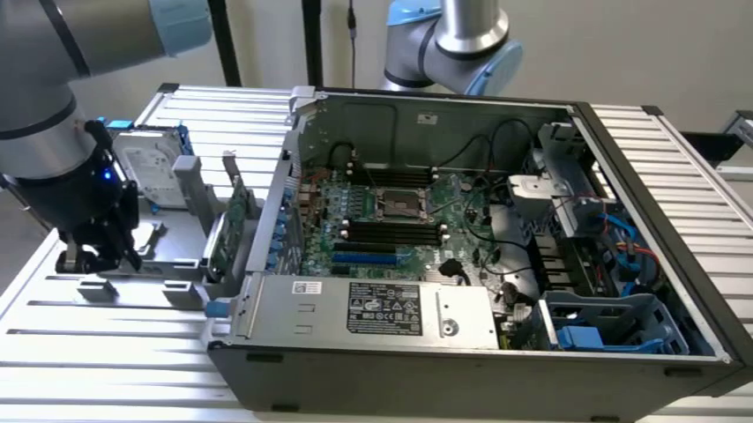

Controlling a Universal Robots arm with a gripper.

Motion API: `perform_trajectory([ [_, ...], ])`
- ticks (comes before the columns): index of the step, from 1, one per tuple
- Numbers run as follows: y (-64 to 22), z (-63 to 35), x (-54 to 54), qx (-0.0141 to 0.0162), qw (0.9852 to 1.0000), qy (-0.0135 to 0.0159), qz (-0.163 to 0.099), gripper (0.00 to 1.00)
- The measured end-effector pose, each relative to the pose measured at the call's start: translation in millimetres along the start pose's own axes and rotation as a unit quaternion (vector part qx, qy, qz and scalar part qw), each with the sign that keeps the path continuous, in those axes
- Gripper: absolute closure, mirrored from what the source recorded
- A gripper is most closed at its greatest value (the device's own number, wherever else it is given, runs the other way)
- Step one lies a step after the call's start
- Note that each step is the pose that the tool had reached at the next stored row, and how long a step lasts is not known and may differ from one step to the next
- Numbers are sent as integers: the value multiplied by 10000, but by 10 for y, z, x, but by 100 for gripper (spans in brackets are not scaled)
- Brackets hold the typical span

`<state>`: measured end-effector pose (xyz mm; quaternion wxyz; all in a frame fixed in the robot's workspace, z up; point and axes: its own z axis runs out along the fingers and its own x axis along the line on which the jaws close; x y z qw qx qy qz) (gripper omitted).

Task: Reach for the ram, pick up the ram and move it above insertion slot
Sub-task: 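Pick up the ram and move it above insertion slot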

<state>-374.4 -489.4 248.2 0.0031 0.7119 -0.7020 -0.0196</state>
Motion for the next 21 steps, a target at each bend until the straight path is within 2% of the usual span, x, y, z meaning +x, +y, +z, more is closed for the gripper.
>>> perform_trajectory([
  [7,-15,-321,-3,-2,10000,2,-32,86],
  [12,-62,-551,-4,-3,9999,-3,-110,86],
  [21,-194,-964,-6,-7,9995,-75,-297,86],
])
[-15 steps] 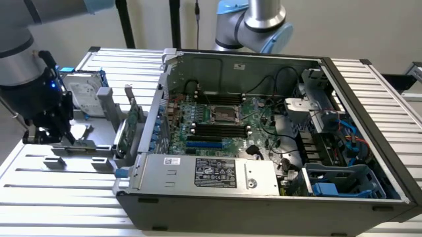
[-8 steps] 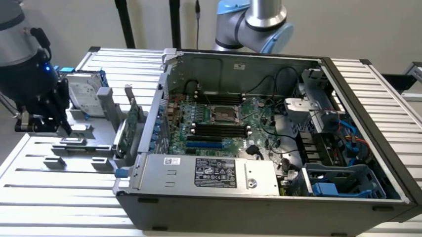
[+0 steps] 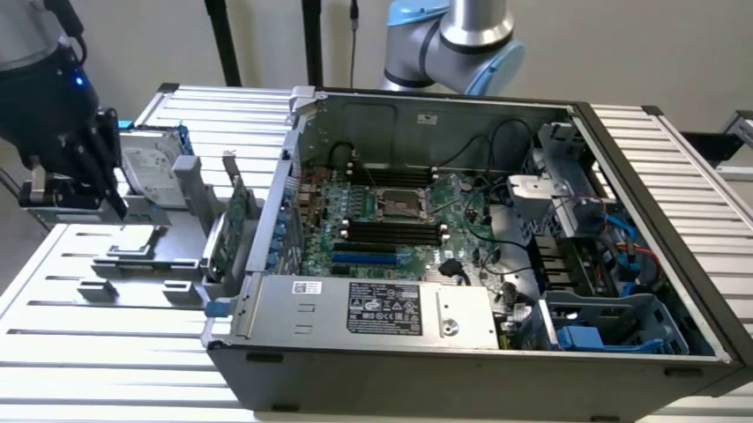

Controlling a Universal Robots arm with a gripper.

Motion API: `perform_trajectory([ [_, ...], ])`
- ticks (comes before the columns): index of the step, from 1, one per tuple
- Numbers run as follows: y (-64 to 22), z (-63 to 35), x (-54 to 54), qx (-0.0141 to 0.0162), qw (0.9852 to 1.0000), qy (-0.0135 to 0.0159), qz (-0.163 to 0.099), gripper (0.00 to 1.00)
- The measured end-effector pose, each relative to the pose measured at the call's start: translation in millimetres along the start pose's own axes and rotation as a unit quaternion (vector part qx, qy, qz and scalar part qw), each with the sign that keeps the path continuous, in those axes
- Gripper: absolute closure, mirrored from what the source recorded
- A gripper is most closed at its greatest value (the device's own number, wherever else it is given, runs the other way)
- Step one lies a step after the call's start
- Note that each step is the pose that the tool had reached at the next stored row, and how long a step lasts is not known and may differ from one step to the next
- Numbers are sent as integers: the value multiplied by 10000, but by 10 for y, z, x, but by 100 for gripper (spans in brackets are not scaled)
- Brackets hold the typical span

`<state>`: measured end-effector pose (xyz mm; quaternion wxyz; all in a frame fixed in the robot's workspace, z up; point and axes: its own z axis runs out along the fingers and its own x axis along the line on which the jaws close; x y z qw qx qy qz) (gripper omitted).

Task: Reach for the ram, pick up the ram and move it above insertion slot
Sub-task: 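Pick up the ram and move it above insertion slot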

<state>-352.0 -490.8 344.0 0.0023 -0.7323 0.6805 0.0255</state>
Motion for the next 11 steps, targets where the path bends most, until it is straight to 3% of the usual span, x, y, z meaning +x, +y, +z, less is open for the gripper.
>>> perform_trajectory([
  [4,-80,-179,-1,-2,10000,-37,-79,86],
  [11,-369,-385,13,-4,9998,-153,-103,86],
])
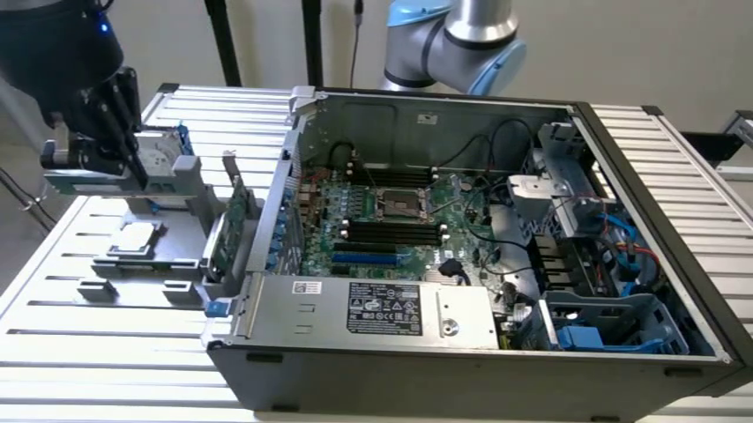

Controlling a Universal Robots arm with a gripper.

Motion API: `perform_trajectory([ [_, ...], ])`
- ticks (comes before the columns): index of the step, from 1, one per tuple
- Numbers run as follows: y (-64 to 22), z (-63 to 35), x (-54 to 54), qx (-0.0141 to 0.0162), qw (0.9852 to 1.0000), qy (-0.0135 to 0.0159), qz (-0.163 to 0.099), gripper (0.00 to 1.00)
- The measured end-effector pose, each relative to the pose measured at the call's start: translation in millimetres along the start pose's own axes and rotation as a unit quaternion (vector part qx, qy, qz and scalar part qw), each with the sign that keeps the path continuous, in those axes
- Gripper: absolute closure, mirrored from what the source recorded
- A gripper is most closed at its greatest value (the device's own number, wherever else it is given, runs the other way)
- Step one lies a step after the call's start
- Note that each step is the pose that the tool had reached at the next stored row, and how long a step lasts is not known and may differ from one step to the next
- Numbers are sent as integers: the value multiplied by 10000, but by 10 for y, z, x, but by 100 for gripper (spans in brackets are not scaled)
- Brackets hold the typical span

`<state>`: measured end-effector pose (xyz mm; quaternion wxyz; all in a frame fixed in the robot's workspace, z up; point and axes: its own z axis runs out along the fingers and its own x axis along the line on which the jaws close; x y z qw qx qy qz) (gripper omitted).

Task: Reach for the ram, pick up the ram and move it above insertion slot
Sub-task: 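Pick up the ram and move it above insertion slot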

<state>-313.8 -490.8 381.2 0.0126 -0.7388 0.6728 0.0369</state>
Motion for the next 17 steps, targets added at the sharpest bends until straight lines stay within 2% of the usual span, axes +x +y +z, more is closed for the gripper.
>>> perform_trajectory([
  [11,-493,-101,37,13,9999,-137,-5,86],
  [13,-585,-110,44,14,9999,-147,-6,86],
  [17,-764,-116,52,14,9999,-148,-6,86],
])
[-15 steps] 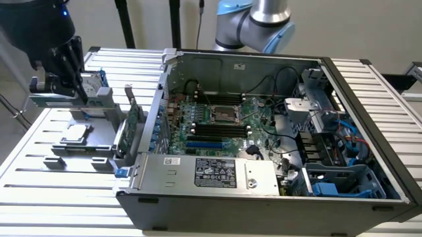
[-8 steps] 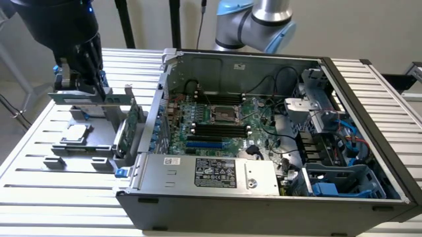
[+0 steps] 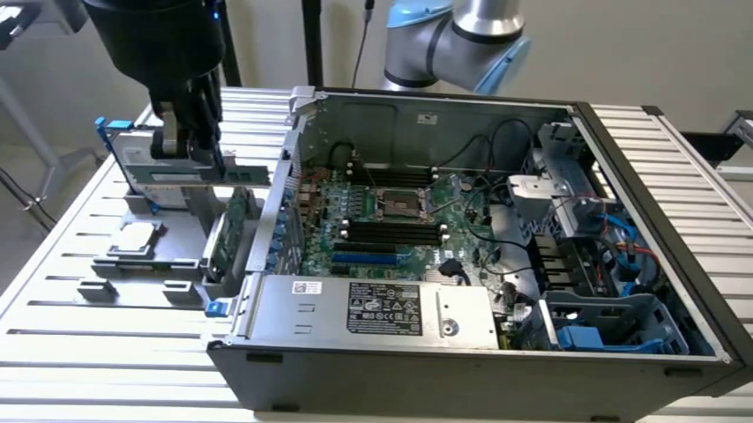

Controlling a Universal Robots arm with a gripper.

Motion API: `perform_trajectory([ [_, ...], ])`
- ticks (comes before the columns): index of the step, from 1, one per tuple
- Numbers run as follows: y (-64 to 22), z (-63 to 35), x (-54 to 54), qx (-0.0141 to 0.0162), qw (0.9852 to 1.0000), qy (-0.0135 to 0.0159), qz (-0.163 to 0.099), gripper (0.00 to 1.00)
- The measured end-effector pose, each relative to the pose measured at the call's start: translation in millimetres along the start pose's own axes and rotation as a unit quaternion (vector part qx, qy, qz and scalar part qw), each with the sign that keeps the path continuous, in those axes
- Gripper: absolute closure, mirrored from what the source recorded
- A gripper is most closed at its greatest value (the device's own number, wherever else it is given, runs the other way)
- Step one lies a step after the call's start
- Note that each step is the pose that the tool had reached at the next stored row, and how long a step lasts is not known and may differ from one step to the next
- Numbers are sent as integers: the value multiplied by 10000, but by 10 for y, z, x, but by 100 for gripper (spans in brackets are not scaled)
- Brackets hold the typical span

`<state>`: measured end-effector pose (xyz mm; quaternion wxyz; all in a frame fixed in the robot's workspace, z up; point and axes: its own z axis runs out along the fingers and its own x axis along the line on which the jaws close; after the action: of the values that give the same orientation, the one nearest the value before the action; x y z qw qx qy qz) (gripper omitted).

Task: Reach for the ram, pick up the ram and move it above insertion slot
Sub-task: 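Pick up the ram and move it above insertion slot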

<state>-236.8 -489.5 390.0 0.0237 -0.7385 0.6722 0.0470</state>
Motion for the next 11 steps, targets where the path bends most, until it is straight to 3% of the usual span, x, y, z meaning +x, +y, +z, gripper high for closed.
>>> perform_trajectory([
  [11,-501,-16,11,0,10000,-1,0,86],
])
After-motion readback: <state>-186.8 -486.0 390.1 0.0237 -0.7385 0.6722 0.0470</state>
